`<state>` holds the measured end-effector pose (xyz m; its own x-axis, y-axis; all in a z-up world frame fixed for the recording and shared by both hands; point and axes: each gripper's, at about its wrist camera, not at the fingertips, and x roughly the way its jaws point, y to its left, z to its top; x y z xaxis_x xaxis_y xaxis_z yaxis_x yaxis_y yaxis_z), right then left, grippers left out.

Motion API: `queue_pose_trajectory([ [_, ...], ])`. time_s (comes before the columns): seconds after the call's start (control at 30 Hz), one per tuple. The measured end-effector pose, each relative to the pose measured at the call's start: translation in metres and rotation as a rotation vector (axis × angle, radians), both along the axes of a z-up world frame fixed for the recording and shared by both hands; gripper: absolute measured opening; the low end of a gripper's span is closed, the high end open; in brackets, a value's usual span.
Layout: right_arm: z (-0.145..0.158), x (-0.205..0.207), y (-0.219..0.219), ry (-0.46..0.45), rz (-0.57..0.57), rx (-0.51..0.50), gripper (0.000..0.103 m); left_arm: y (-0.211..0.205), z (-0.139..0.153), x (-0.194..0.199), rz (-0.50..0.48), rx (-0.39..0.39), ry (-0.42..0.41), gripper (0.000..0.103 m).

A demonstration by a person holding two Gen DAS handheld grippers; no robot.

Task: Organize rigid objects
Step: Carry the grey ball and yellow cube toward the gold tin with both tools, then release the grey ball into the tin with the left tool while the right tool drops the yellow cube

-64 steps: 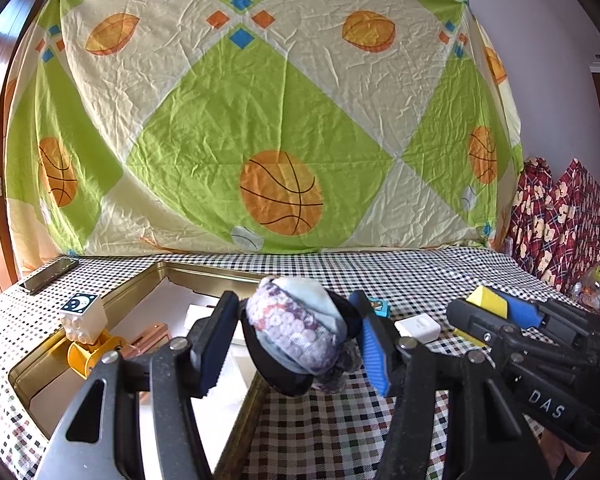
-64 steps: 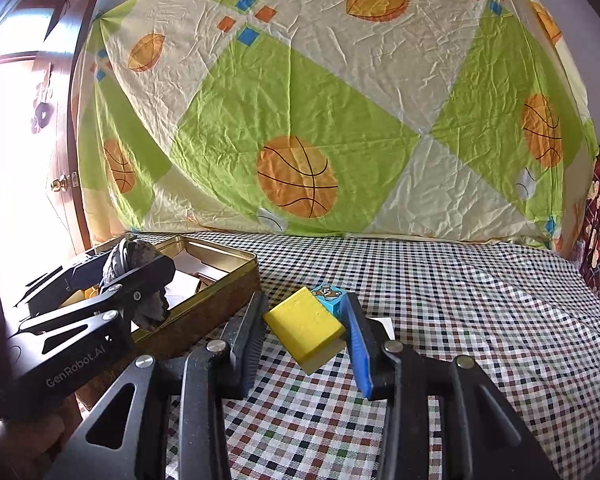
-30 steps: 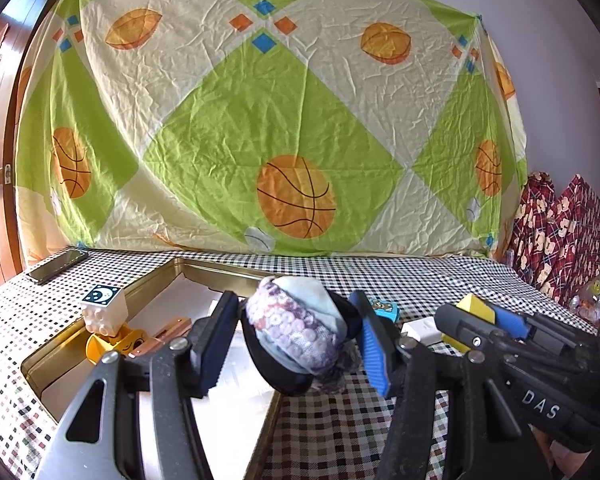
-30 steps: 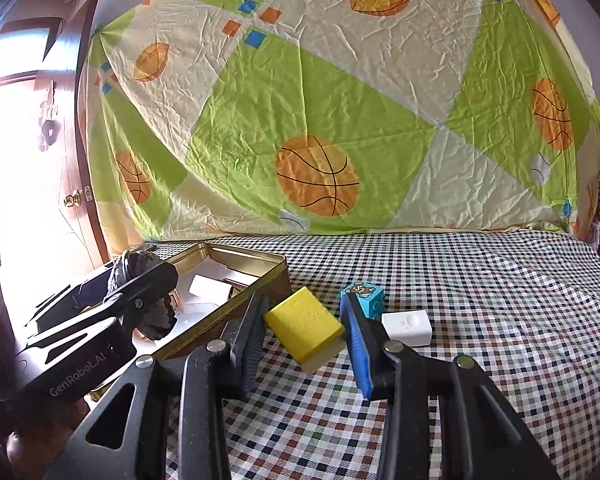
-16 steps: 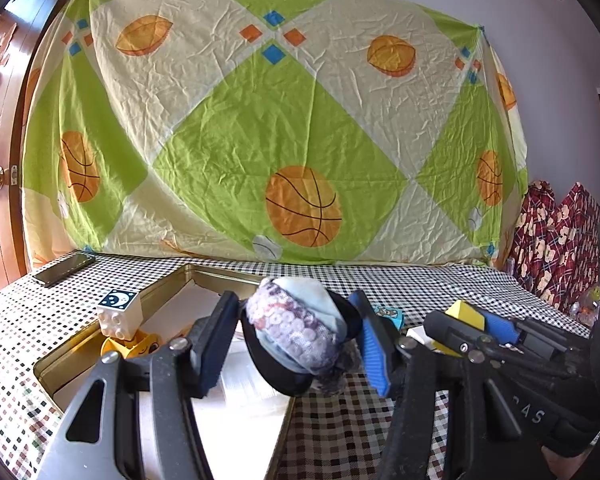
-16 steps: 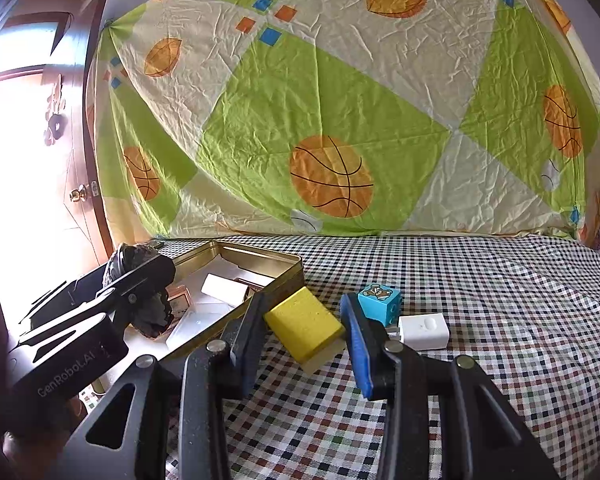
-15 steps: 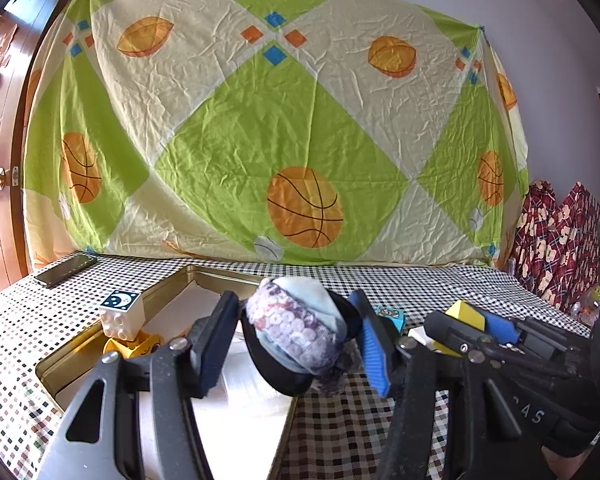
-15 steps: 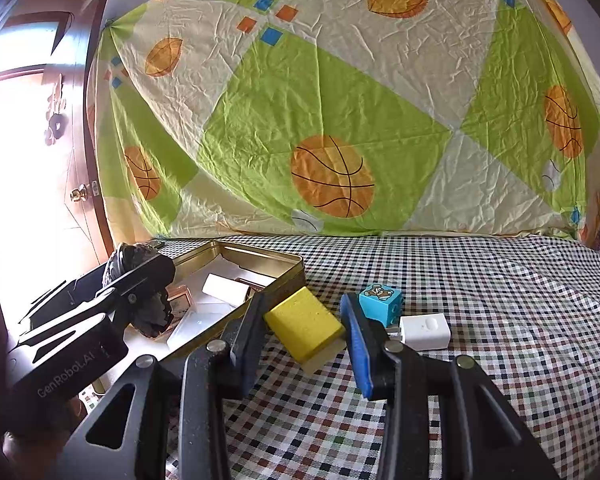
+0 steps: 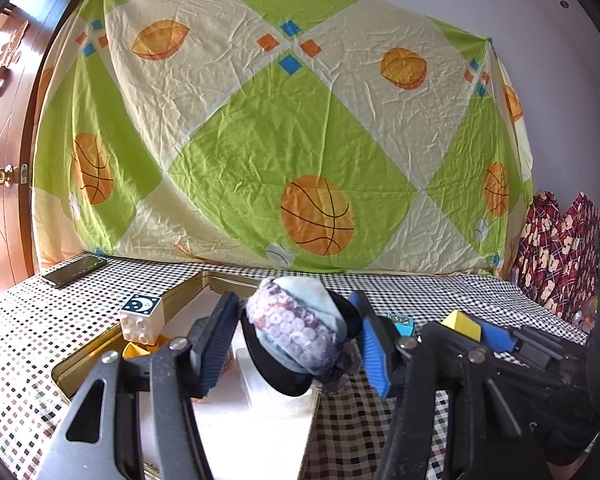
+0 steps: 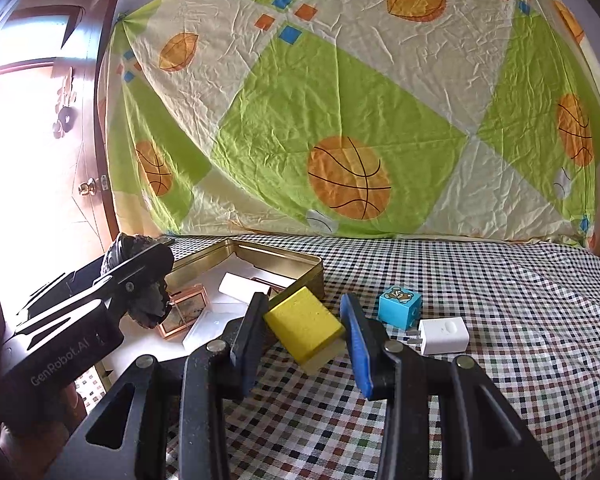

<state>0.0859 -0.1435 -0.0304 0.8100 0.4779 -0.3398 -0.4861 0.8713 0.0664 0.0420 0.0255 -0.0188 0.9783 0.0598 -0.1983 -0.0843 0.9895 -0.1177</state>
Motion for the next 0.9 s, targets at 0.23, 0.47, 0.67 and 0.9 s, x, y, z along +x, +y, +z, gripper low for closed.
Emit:
queue_pose_trajectory([
  [0.23, 0.001, -0.001, 0.01, -0.002, 0.015, -0.01, 0.04, 0.009, 0.0, -0.001, 0.008, -0.006, -0.002, 0.057],
  [0.47, 0.0, -0.001, 0.019, 0.0, 0.029, -0.019, 0.04, 0.018, 0.0, -0.003, 0.017, -0.017, -0.002, 0.057],
  [0.67, -0.001, -0.002, 0.026, 0.001, 0.04, -0.022, 0.04, 0.023, 0.0, -0.005, 0.018, -0.023, -0.004, 0.057],
  [0.9, -0.003, -0.001, 0.035, 0.007, 0.056, -0.029, 0.04, 0.035, -0.002, -0.008, 0.034, -0.033, -0.001, 0.057],
])
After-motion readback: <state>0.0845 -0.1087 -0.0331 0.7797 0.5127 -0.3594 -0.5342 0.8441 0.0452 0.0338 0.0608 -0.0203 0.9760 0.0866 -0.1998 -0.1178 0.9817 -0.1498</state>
